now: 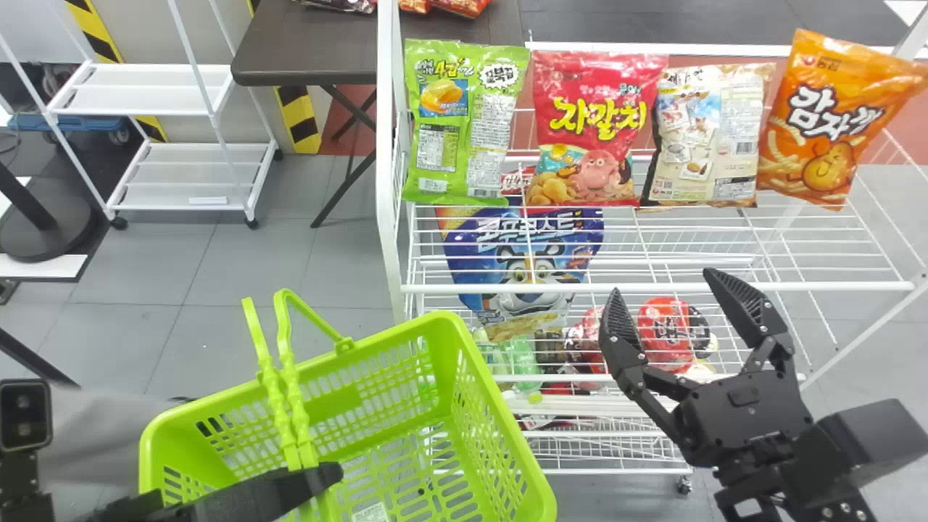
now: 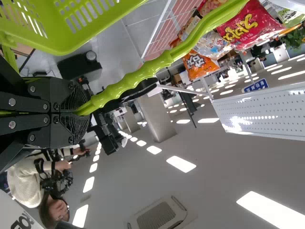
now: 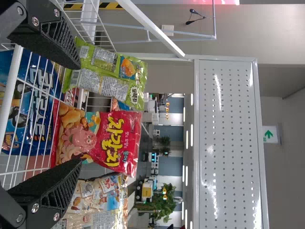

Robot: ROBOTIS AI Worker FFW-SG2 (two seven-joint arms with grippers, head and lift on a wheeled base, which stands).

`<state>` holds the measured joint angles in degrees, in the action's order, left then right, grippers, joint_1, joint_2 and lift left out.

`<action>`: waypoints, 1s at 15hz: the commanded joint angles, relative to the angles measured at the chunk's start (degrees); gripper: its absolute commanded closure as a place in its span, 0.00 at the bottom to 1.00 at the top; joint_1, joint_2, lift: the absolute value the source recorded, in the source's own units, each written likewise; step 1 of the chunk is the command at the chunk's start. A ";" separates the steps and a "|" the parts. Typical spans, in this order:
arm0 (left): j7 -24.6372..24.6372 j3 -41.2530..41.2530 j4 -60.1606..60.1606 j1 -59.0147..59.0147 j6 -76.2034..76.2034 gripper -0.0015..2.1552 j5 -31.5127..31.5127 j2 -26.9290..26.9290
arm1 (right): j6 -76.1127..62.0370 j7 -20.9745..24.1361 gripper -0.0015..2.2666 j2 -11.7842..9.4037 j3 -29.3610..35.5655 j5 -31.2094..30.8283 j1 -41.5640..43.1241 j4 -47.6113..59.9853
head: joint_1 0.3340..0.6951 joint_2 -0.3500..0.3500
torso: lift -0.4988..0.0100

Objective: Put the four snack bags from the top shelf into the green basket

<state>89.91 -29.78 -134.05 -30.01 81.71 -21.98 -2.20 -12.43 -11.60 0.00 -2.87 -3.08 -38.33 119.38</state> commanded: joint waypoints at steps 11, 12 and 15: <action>0.66 2.01 -0.69 2.15 0.17 1.00 -0.61 0.00 | 12.22 0.87 0.06 0.05 -1.52 -0.53 12.32 -6.88 | 1.00 0.51 | 0.97; 0.66 2.01 -0.69 2.15 0.00 1.00 -0.61 0.00 | 13.27 0.87 0.06 0.05 -1.52 -0.35 15.48 -9.52 | 1.00 0.51 | 0.97; 0.66 2.01 -0.78 1.89 0.17 1.00 -0.61 0.00 | 14.50 0.87 0.05 0.05 -3.46 0.09 26.29 -19.27 | 1.00 0.52 | 0.97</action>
<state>89.91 -27.77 -134.77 -27.91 81.74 -22.58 -2.20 1.65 -10.72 0.00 -5.41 -3.13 -17.00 104.48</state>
